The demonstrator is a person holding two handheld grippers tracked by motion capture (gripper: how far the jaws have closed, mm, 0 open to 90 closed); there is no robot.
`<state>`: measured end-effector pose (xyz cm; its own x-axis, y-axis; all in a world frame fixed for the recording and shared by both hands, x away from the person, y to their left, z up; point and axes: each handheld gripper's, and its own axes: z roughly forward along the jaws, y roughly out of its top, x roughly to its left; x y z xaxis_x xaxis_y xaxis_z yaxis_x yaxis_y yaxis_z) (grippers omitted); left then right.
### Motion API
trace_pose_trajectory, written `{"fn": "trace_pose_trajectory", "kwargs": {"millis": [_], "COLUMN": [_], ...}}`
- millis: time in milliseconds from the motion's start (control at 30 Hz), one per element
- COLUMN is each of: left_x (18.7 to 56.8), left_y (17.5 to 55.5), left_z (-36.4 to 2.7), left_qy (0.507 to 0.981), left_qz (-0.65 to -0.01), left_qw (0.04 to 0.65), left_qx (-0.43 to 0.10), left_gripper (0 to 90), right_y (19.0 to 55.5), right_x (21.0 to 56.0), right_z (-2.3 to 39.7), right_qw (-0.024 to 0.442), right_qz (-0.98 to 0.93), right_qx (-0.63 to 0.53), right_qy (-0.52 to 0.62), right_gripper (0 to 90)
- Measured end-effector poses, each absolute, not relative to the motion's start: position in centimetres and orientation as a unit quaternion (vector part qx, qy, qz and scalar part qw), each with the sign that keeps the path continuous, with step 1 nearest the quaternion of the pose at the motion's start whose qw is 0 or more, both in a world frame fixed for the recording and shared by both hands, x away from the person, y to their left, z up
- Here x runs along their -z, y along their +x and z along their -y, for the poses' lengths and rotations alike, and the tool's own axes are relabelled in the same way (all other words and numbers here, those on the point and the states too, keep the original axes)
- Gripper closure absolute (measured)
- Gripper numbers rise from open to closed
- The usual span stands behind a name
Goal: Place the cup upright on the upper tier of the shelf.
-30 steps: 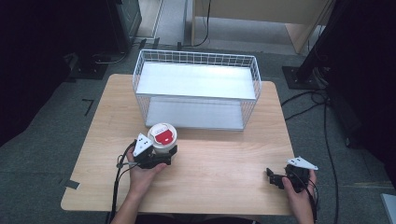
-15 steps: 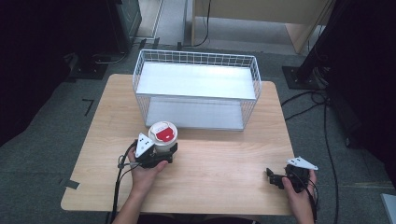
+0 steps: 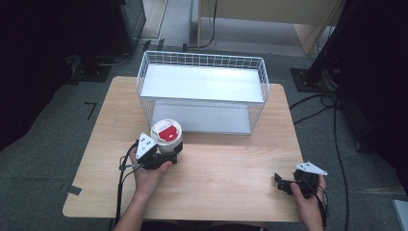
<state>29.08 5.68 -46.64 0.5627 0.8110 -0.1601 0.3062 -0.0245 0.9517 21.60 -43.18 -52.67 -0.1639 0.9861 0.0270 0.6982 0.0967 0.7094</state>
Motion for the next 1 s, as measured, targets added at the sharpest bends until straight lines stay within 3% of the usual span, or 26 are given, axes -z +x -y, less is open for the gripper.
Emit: {"fn": "trace_pose_trajectory", "kwargs": {"millis": [1000], "left_x": [38.6], "left_y": [31.2], "left_z": [-3.7], "left_qy": [0.654], "left_qz": [-0.361], "left_qw": [0.608], "left_qx": [-0.269], "left_gripper": [7.8], "right_y": [21.6], "right_x": [52.7], "right_z": [43.2], "right_qw": [0.238], "right_qz": [-0.704], "right_qx": [-0.303], "right_qy": [0.597], "right_gripper": [0.0]}}
